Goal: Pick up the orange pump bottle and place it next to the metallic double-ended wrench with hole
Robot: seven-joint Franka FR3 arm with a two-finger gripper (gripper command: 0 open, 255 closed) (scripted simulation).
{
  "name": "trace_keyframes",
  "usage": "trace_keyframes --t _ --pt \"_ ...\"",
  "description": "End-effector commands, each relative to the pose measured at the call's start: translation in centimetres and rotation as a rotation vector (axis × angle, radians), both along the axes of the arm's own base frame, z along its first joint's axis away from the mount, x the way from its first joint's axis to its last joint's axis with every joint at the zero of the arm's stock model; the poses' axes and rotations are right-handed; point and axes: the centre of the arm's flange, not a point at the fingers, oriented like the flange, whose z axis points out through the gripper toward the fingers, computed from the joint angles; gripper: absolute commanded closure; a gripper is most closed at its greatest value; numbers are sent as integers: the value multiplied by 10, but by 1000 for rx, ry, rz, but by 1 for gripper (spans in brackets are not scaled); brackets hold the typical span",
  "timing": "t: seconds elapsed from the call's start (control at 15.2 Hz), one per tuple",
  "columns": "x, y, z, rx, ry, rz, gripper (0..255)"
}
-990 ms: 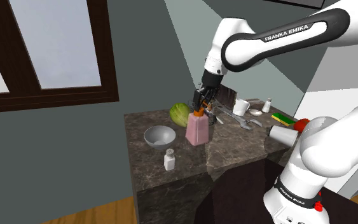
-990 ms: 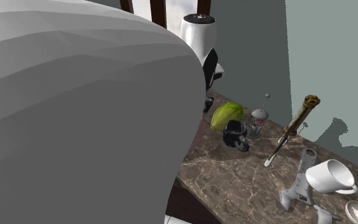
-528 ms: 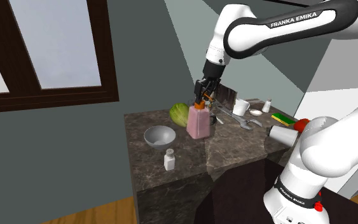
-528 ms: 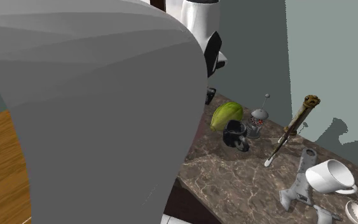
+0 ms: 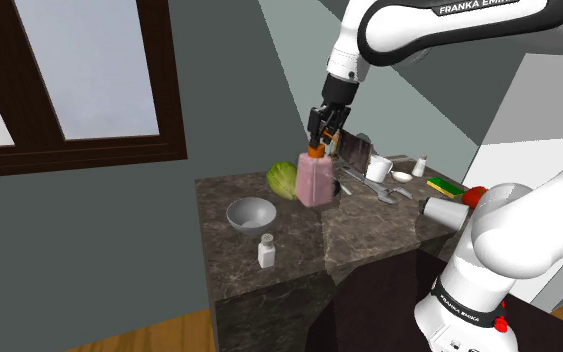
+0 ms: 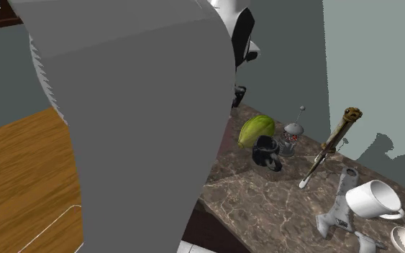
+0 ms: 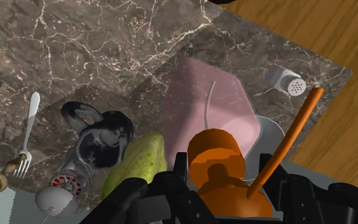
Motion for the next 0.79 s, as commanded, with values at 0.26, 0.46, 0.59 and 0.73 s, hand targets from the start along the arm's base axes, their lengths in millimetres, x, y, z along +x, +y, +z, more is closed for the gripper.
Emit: trace_keyframes --t 0.26,0.46,0.59,0.73 --pt "1 -1 32 0 0 0 255" --pt "1 -1 48 0 0 0 255" --pt "1 -1 59 0 0 0 255" --pt "1 -1 69 0 0 0 255"
